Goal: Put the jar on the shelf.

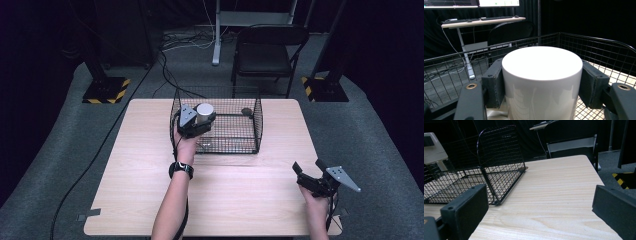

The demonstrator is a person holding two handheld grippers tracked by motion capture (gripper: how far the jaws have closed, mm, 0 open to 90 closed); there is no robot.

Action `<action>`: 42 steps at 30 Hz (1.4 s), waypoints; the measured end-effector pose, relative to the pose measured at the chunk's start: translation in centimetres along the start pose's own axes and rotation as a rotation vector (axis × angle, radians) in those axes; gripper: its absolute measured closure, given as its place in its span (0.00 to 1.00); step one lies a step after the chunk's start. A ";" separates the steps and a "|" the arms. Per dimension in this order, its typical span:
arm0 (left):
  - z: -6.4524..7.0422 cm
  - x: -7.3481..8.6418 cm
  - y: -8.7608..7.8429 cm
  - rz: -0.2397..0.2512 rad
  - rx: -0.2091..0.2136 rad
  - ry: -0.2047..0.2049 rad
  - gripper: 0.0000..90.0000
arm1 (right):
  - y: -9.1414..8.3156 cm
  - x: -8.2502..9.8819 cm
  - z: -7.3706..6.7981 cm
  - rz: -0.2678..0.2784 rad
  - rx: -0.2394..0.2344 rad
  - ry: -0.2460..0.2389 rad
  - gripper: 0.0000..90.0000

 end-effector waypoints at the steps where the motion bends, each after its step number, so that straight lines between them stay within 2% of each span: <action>1: 0.0 0.0 0.0 0.000 0.001 0.000 0.36 | 0.0 0.0 0.0 0.000 0.000 -0.001 0.00; 35: 0.1 0.2 -0.1 0.007 0.000 0.000 0.35 | 0.0 0.0 -0.2 0.000 -0.002 -0.007 0.00; 37: 0.1 0.1 -0.1 0.007 0.004 -0.006 0.33 | 0.0 0.0 -0.2 -0.001 -0.002 -0.007 0.00; 38: 0.1 0.1 -0.2 0.011 0.005 -0.032 0.29 | 0.0 0.0 -0.2 -0.001 -0.003 -0.008 0.00; 42: 0.0 0.3 -0.4 -0.002 -0.009 -0.034 0.18 | 0.0 0.0 -0.3 -0.001 -0.003 -0.009 0.00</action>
Point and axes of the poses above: each handheld gripper's, and its own axes: y roughly forward along the jaws, x roughly out of its underside, z roughly to its right, the point moved 10 cm from there along y, roughly forward along the jaws, and after that the axes turned 15 degrees about x, right-handed, at the moved point
